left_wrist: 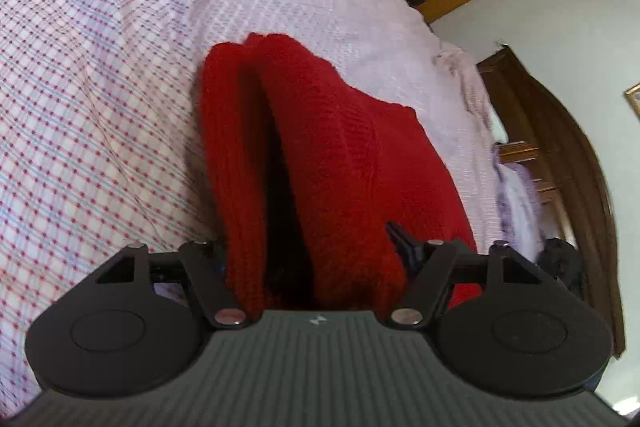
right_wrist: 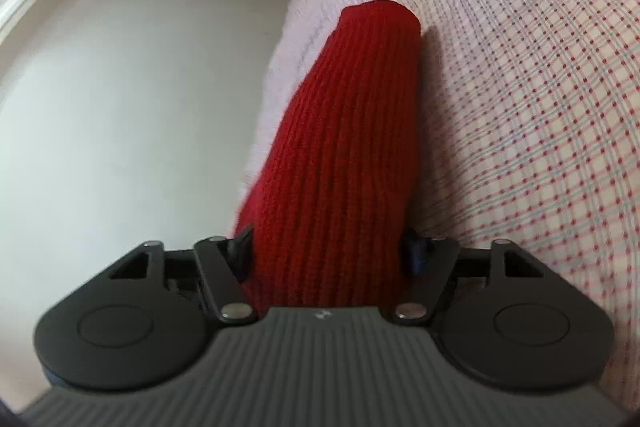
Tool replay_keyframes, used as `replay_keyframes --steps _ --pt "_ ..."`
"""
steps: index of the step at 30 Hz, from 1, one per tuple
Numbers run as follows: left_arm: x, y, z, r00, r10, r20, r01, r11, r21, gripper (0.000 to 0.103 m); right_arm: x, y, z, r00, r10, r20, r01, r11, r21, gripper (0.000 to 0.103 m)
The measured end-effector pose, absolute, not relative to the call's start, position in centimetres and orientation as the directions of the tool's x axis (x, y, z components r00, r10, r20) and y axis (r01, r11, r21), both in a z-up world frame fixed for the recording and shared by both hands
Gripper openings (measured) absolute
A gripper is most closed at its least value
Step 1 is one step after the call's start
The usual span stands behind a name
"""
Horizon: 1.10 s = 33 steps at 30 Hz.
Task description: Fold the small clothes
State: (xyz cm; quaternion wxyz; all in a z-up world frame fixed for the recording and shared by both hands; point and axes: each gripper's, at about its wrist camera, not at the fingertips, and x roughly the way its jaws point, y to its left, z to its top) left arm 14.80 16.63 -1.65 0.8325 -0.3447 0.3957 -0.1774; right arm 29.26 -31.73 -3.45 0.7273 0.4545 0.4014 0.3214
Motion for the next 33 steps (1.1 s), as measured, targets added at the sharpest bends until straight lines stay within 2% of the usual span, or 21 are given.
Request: replay_keyframes --steps 7,15,17,20,22,27,33 --pt "10.7 14.6 0.6 0.608 -0.628 -0.486 0.086 0.660 -0.746 0.072 25.9 -33.4 1.9 0.459 0.838 -0.296 -0.172 0.411 0.895 0.067" --pt "4.0 10.5 1.3 0.586 -0.647 -0.488 0.138 0.673 -0.727 0.072 19.9 -36.9 3.6 0.427 0.833 -0.353 -0.157 0.453 0.878 0.067" --pt "3.0 9.7 1.2 0.591 -0.617 -0.520 0.153 0.718 -0.679 0.072 18.5 -37.6 3.5 0.441 0.809 -0.388 -0.160 0.496 0.853 0.067" --pt "1.8 8.5 0.9 0.618 -0.498 -0.609 0.144 0.833 -0.535 0.072 17.3 -37.0 2.6 0.478 0.713 -0.513 -0.180 0.651 0.737 0.068" --pt "1.7 7.8 0.1 0.631 -0.443 -0.637 0.161 0.878 -0.451 0.074 17.1 -36.1 1.4 0.491 0.665 -0.563 -0.206 0.716 0.667 0.070" --pt "0.3 7.5 0.5 0.646 -0.409 -0.644 0.128 0.890 -0.438 0.074 16.2 -35.7 0.9 0.524 0.650 -0.550 -0.198 0.722 0.663 0.072" --pt "-1.5 5.9 3.4 0.688 -0.293 -0.664 0.141 0.951 -0.274 0.074 12.4 -36.3 5.0 0.572 0.577 -0.583 -0.213 0.791 0.574 0.070"
